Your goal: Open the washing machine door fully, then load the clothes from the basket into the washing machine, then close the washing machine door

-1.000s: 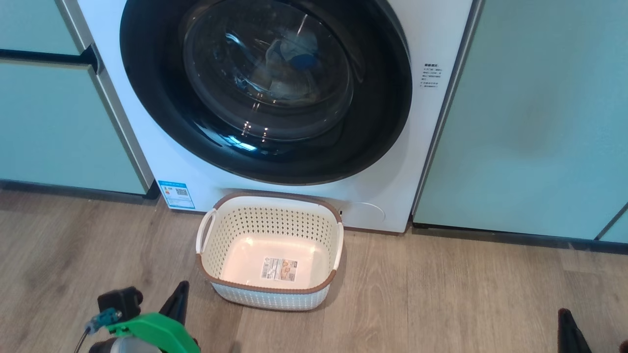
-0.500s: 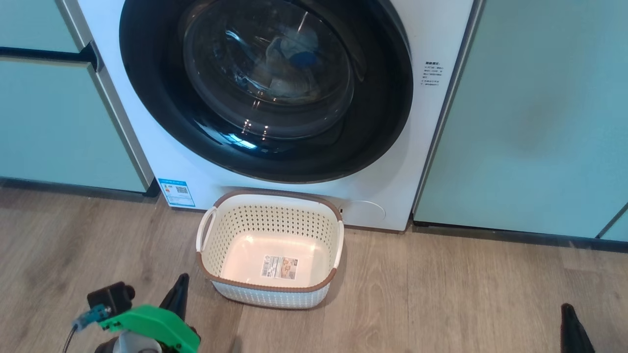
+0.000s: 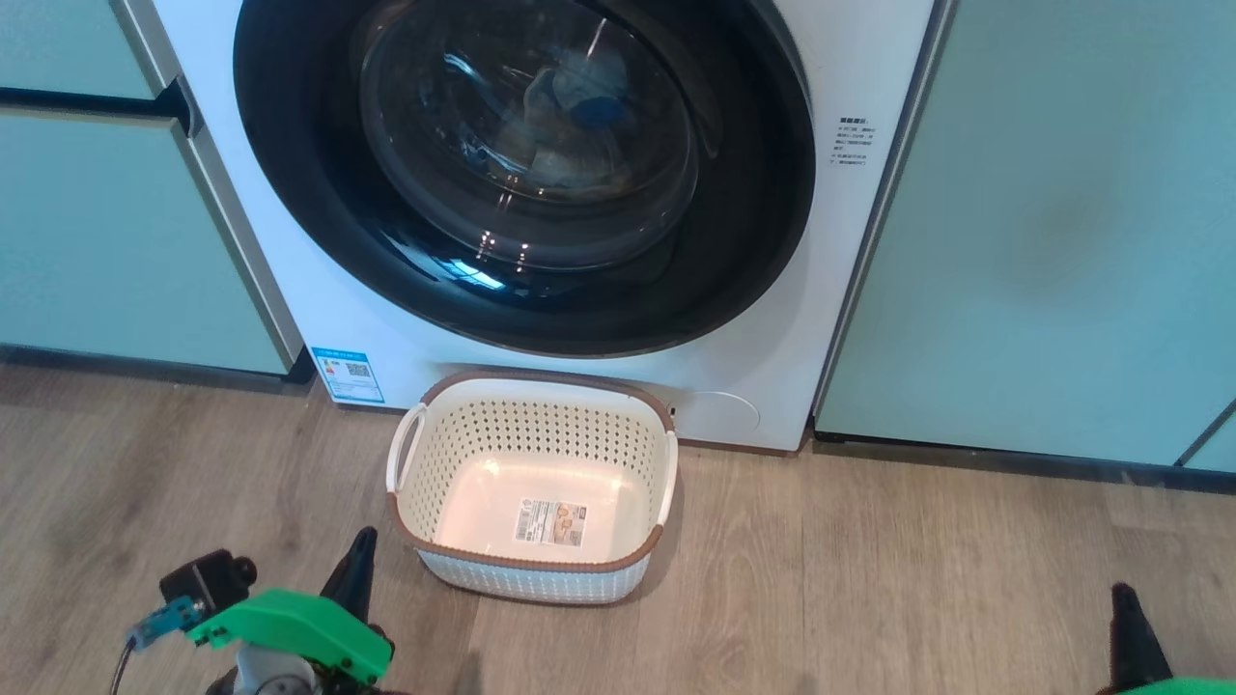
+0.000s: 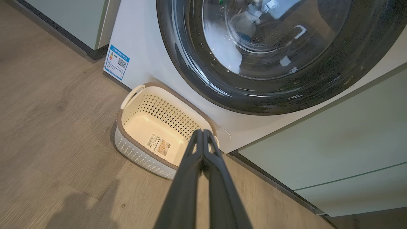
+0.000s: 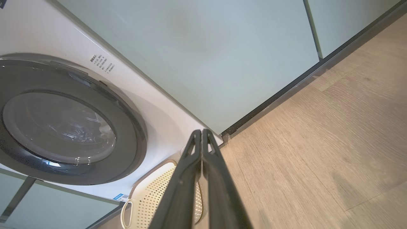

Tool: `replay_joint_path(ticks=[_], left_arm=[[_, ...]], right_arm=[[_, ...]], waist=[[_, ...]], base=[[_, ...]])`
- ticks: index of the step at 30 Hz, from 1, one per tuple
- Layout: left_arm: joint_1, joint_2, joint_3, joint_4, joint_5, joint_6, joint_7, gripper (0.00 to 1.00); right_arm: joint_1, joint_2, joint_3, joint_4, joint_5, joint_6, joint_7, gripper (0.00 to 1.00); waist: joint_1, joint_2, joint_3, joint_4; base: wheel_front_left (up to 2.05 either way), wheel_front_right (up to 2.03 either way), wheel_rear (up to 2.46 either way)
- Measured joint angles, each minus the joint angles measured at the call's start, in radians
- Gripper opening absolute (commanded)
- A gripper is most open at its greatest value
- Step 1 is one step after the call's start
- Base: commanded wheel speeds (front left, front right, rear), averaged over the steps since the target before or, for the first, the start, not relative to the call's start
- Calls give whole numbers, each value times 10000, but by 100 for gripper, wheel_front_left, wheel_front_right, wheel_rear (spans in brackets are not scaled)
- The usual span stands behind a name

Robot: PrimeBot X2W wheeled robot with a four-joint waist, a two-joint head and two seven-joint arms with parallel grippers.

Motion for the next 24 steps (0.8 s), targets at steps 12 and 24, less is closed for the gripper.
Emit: replay_joint_path(ticks=[12,24], left_arm=[[1,-84,221,-332,-1204,0,384,0],[3,-219,318,-654,-2401,0,690,0]], right_arm=[[-203,0,-56,-65,1319,-2,334,0],[-368,0,-84,-174,2615,-2,658,0]], waist=[[0,0,55,10],[0,0,111,20]], base=[[0,0,0],[0,0,0]])
